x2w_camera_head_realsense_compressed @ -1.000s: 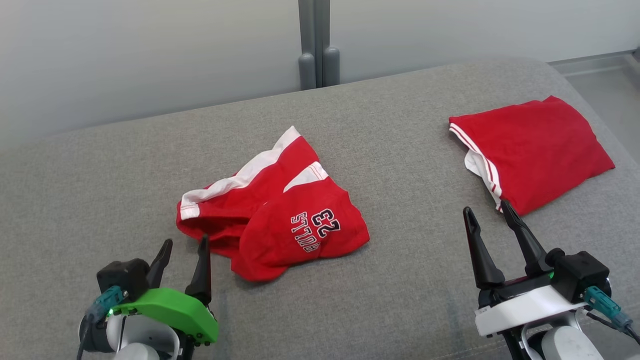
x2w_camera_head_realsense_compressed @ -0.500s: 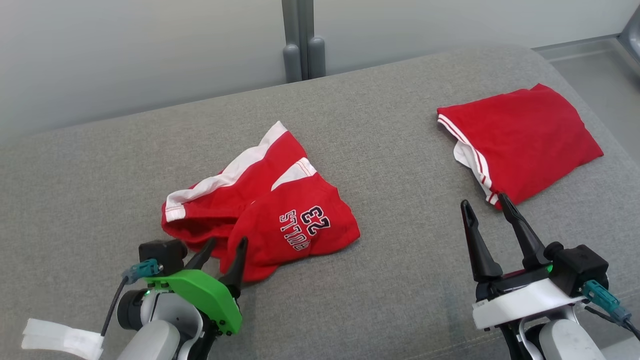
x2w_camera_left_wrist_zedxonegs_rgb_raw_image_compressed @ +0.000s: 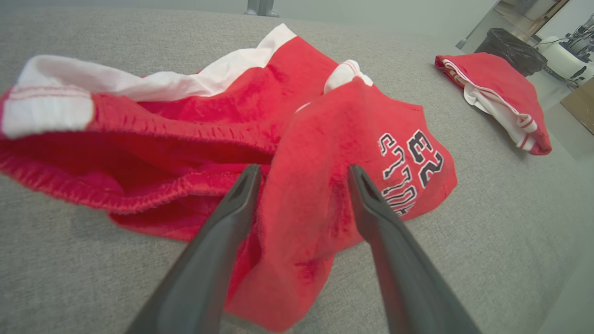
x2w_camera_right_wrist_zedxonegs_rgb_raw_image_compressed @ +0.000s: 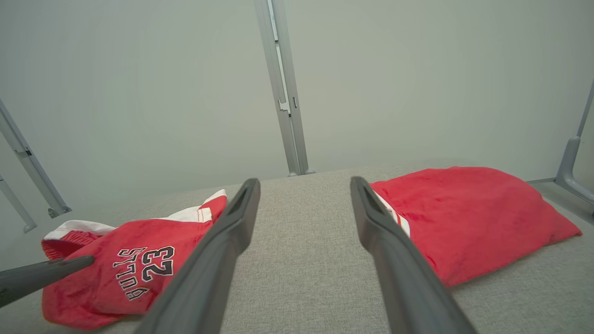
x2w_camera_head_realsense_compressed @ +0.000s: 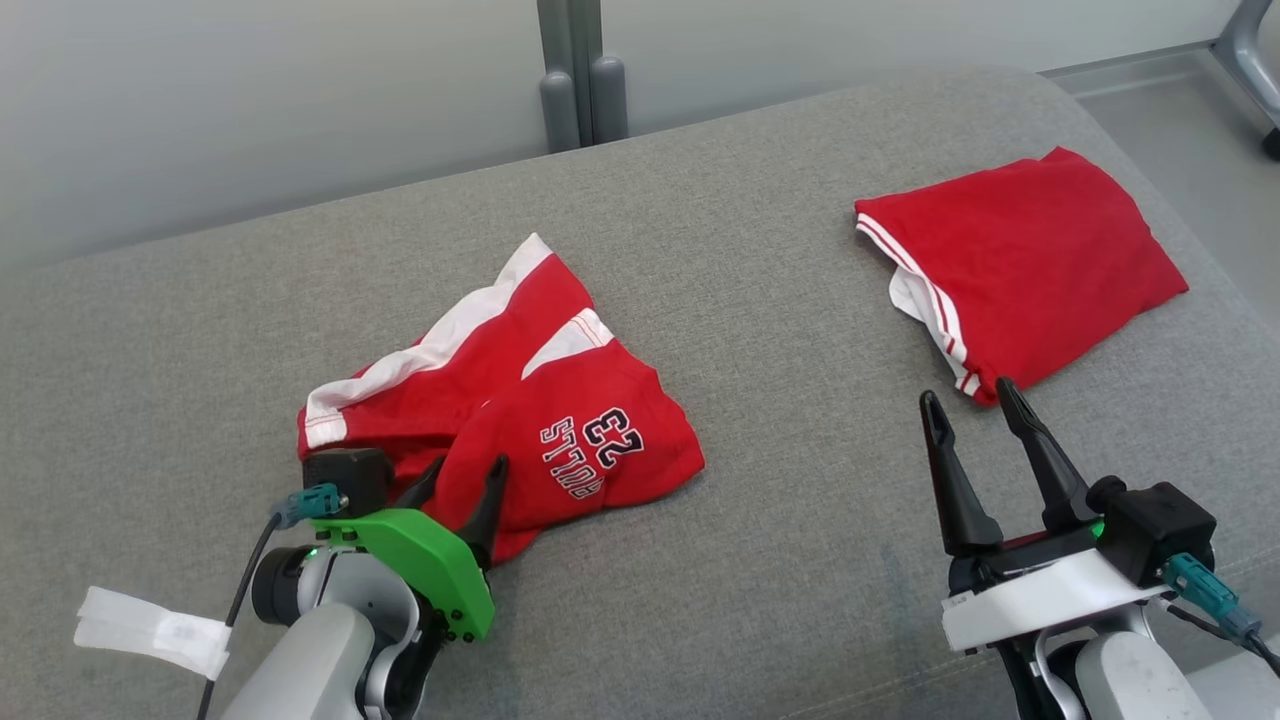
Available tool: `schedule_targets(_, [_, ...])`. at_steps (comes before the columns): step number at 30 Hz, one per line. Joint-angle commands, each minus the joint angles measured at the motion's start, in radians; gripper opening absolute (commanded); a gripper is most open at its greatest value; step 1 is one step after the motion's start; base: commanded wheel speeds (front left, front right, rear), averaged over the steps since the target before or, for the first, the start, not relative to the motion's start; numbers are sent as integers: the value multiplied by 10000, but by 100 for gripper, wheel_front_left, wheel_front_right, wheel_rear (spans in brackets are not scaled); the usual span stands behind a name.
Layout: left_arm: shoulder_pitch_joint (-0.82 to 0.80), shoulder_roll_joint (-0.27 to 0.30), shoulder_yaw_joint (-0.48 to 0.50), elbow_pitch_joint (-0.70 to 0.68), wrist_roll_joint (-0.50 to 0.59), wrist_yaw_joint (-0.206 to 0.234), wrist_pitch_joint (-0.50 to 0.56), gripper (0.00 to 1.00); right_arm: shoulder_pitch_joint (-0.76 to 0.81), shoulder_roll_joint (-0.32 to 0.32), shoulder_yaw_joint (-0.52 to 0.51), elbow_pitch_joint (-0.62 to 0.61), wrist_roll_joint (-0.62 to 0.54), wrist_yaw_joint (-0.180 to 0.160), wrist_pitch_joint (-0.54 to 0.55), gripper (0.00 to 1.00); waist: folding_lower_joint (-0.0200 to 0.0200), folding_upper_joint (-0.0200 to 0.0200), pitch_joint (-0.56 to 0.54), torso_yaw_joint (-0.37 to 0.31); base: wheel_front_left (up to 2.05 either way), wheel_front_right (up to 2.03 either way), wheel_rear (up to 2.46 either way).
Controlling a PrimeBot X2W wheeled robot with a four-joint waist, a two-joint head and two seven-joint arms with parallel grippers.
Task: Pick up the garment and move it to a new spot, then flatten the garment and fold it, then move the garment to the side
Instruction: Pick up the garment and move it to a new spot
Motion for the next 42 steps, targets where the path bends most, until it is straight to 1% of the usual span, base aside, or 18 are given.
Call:
schedule_targets(1, [-217,-36,-26,131,-14,-86,-59,51,-109,1,-20,9,-11,-3,-33,100,0,-1,9,-15,0,0,0])
schedule_targets(2, [-244,-45,-29,184,-27,-111,-68,41,-113,9,-22,13,-16,-3,-31,100,0,-1,9,-17,0,0,0])
schedule_targets(3, [-275,-50,-34,242,-37,-136,-83,25,-115,20,-23,17,-19,-3,-33,100,0,-1,8,-19,0,0,0])
schedule_targets(4, [-307,-59,-43,302,-41,-140,-100,4,-117,28,-29,20,-18,-3,-31,100,0,-1,4,-22,0,0,0])
schedule_targets(5, [-352,-49,-65,353,16,-146,-129,0,-118,40,-34,18,-15,-3,-33,100,0,-1,-2,-23,0,0,0])
schedule_targets(8, [-401,-10,-143,434,173,-91,-217,0,-116,53,-38,21,-13,-3,-31,100,0,-1,-16,-23,0,0,0])
schedule_targets(12, [-463,-88,-209,470,225,-194,-332,0,-72,60,-31,31,-23,-3,-33,100,0,-1,-55,-8,0,0,0])
schedule_targets(18, [-576,-157,-633,59,652,-259,-544,0,-18,59,-32,38,-34,-3,-31,100,0,-1,-135,-5,0,0,0])
schedule_targets(21, [-535,-255,-1147,-294,1108,-309,-601,0,5,55,-39,47,-18,-3,-31,100,0,-1,-162,-11,0,0,0])
schedule_targets(27, [-591,-218,-2144,-868,2196,-179,-719,0,-6,67,-23,51,-14,-3,-31,100,0,-1,-198,-65,0,0,0])
schedule_targets(34, [-699,-2,-3347,-902,3445,-218,-488,0,18,43,-11,84,3,-3,-31,100,0,-1,-242,-159,0,0,0])
schedule_targets(35, [-700,2,-3514,-869,3611,-249,-442,2,28,37,-19,86,9,-3,-31,100,0,-1,-245,-169,0,0,0])
schedule_targets(36, [-690,18,-3690,-816,3734,-271,-368,27,39,31,-26,96,13,-3,-31,100,0,-1,-247,-176,0,0,0])
schedule_targets(37, [-690,56,-3891,-717,3898,-302,-253,65,54,31,-29,110,13,-3,-31,100,0,-1,-256,-182,0,0,0])
schedule_targets(38, [-698,70,-4031,-637,4021,-325,-198,100,69,33,-29,124,13,-3,-33,100,0,-1,-264,-186,0,0,0])
schedule_targets(42, [-603,5,-4531,-369,4249,-483,57,100,91,30,-77,157,29,-3,-33,100,0,-1,-291,-162,0,0,0])
